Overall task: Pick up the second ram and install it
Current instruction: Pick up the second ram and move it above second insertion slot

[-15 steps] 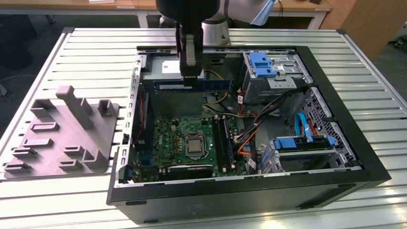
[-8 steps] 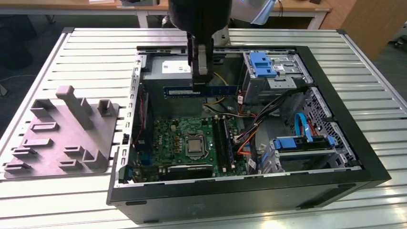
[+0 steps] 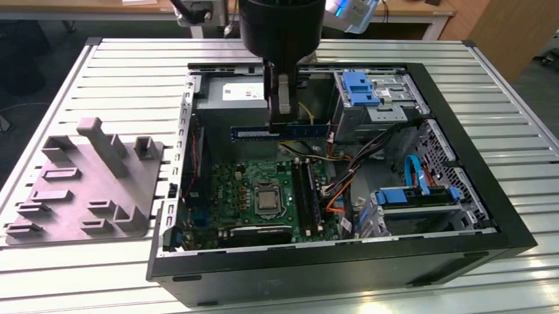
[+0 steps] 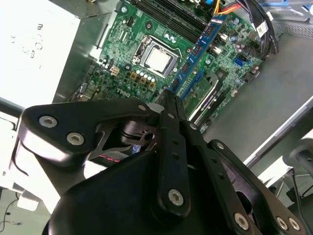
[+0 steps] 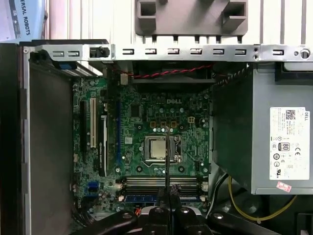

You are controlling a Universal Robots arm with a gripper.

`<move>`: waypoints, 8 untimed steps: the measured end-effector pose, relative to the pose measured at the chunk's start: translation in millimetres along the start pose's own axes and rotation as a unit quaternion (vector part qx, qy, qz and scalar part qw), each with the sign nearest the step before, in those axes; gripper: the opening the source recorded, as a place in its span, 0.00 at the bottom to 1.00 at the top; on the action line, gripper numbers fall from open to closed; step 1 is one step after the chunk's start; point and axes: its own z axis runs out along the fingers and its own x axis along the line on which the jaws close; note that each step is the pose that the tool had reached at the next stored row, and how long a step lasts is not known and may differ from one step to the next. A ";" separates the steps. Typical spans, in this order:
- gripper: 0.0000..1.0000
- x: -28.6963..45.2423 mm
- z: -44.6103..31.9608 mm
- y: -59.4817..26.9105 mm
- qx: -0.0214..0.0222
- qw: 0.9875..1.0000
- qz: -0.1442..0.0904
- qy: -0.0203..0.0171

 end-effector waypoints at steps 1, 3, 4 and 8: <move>0.11 0.0 1.8 -0.1 0.000 1.000 0.000 0.000; 0.11 0.0 5.1 -0.1 0.000 1.000 0.000 0.000; 0.11 0.0 6.8 -0.1 0.000 1.000 0.000 0.000; 0.11 0.0 13.4 0.0 0.000 1.000 0.000 0.000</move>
